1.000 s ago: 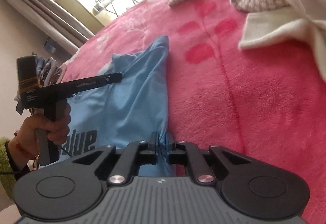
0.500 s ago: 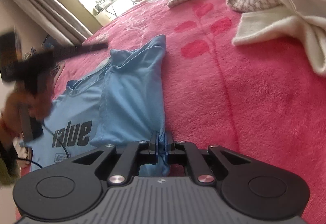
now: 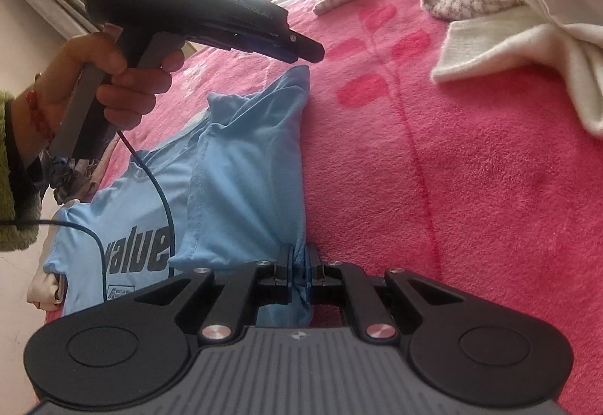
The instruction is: Fold clothes
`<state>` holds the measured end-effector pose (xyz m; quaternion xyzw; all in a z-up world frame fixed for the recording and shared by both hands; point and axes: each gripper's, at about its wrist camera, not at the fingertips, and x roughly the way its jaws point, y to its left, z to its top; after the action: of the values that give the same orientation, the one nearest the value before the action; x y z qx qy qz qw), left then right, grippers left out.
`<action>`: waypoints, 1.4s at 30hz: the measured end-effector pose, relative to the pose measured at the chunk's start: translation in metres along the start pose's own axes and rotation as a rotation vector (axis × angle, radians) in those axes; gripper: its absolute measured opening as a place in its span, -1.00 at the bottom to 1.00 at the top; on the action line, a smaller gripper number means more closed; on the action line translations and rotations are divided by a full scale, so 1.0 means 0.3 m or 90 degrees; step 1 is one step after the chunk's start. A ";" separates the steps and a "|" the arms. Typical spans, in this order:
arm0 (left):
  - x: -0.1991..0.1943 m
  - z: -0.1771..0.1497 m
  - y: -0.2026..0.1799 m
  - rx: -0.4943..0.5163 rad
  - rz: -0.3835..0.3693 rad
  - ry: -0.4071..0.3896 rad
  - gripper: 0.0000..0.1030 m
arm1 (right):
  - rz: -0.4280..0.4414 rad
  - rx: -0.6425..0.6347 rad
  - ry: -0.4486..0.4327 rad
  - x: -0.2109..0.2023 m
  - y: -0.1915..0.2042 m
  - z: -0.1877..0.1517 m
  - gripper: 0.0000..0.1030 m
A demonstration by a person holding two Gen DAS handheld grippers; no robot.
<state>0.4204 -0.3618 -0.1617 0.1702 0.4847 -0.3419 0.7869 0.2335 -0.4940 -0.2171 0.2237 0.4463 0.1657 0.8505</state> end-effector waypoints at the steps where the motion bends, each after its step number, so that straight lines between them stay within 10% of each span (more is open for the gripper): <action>1: 0.001 0.001 -0.006 0.007 0.005 0.004 -0.37 | 0.000 -0.003 0.000 0.000 0.001 -0.001 -0.88; 14: 0.031 -0.009 0.065 -0.104 -0.020 0.030 -0.99 | 0.000 -0.009 -0.002 0.003 -0.001 0.000 -0.88; 31: 0.026 -0.059 0.221 -0.281 -0.054 -0.087 -0.96 | -0.011 -0.007 -0.008 0.004 0.005 -0.004 -0.90; 42: -0.621 -0.275 0.422 -0.276 0.074 -0.199 -0.66 | 0.001 -0.021 -0.035 -0.080 0.012 0.050 -0.56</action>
<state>0.4008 -0.1531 -0.0449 -0.0296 0.4090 -0.2061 0.8885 0.2325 -0.5059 -0.1912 0.2146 0.4200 0.1677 0.8657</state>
